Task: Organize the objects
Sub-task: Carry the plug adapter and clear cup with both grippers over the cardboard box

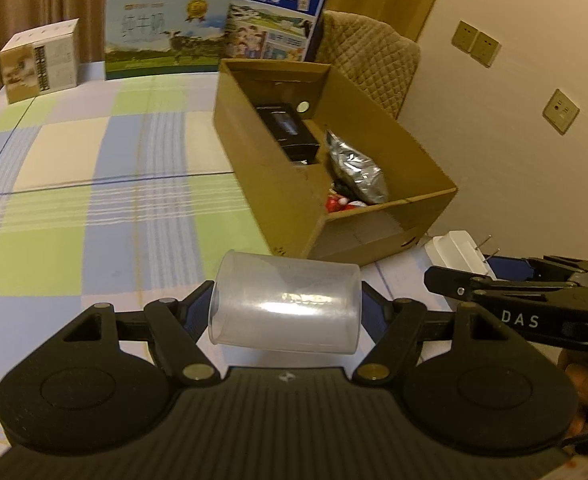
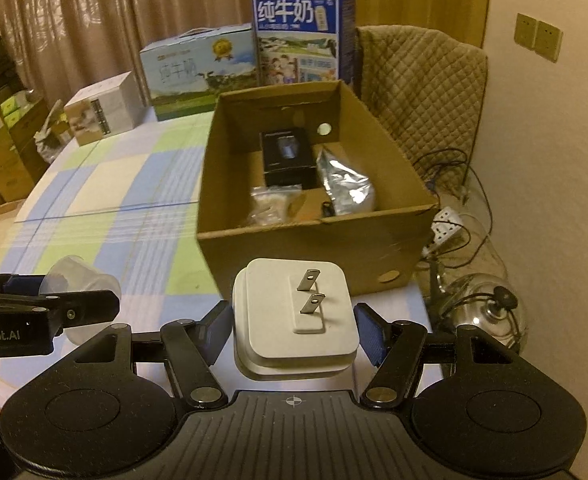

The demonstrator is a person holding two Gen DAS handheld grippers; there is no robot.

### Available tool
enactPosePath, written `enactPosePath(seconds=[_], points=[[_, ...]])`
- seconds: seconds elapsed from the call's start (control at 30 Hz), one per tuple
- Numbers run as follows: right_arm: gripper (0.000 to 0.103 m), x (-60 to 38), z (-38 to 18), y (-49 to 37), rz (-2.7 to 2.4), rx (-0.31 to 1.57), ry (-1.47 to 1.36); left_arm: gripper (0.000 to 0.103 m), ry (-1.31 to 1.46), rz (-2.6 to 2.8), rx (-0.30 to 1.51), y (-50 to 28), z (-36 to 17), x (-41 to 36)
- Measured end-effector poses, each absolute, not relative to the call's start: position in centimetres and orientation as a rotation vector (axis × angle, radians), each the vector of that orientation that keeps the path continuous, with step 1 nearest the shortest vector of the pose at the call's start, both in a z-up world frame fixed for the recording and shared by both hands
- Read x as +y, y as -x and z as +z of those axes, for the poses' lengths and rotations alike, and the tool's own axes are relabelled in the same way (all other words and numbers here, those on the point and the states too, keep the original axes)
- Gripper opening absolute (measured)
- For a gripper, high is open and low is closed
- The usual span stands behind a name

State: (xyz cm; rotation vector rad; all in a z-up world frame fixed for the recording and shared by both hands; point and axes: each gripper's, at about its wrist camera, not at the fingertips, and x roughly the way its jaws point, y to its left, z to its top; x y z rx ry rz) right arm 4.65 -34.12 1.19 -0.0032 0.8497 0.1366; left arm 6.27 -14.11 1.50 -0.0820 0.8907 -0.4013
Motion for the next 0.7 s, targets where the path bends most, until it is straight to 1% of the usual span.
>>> enactPosePath(seconds=[0.7], points=[[0.063,-37.6,3.1,-7.0,0.105,0.808,0.019,0.07,0.052,-0.45,0.859,-8.7,3.4,-18.8]])
